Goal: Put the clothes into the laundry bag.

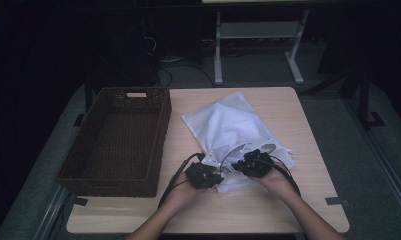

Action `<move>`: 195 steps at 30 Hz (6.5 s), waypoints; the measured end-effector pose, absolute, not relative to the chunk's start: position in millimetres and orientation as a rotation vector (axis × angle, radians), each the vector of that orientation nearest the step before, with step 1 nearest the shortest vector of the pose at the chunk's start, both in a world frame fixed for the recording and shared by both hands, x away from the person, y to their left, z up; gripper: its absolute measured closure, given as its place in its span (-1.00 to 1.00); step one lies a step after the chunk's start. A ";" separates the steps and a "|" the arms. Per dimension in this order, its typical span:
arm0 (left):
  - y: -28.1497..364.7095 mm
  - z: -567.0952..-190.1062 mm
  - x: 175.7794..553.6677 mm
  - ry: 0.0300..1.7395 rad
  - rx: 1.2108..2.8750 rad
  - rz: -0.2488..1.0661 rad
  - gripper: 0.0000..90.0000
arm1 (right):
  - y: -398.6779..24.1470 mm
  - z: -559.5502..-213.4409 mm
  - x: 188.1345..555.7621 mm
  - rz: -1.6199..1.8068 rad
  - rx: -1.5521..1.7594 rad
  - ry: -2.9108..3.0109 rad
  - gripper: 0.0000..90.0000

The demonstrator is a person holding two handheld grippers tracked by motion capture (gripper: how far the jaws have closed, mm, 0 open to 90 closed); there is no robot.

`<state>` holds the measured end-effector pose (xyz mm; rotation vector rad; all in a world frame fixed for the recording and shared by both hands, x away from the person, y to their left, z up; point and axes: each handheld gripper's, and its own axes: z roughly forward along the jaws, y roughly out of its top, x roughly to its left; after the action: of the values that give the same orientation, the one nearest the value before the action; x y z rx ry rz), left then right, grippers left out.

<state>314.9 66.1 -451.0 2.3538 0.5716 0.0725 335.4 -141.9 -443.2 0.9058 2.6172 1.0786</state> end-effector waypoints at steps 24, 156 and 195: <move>70.1 -452.0 317.0 0.582 2.353 0.069 0.95 | -222.4 -424.4 336.4 1.061 1.090 2.511 0.06; 77.3 -450.7 313.1 0.571 2.417 0.024 0.98 | -111.6 -456.6 379.7 1.104 0.966 2.355 0.97; 91.0 -449.7 320.2 0.663 2.399 0.040 0.98 | -164.3 -433.8 376.0 1.087 1.028 2.411 0.54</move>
<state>320.2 91.0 -449.7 2.3989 0.6630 0.0398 376.0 -164.3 -433.8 1.0275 2.4111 1.0866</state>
